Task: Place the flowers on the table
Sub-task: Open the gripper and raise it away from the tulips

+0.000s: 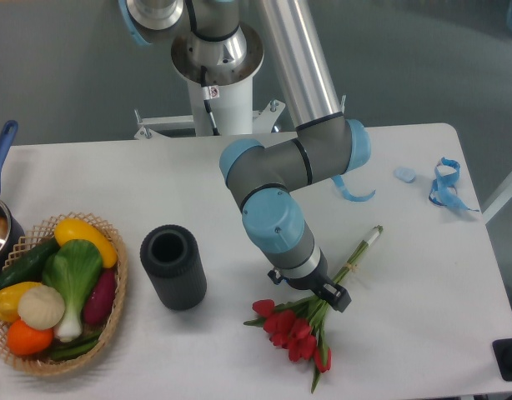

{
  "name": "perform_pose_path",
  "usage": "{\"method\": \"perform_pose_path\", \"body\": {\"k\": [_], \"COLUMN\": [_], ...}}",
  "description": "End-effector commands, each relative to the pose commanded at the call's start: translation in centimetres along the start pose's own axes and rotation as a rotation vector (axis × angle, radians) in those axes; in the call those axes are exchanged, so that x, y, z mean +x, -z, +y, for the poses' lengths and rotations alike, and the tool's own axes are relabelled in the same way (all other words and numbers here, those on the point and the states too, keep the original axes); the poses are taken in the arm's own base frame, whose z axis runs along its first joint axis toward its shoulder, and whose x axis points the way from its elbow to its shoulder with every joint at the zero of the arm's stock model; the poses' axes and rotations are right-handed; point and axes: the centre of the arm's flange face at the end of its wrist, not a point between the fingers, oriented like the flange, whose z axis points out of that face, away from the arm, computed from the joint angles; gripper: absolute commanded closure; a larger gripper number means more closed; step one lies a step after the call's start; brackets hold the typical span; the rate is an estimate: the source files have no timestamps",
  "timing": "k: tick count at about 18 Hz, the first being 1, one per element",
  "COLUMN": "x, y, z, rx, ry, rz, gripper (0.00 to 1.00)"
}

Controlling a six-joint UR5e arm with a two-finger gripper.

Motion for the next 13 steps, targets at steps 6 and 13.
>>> {"method": "perform_pose_path", "body": {"k": [6,13], "x": [-7.2,-9.5], "y": [6.6,10.1], "z": [5.8,15.1], "rx": [0.146,0.247], "ry": [0.128,-0.003], "rz": [-0.099,-0.007], "gripper": [0.0,0.0]}}
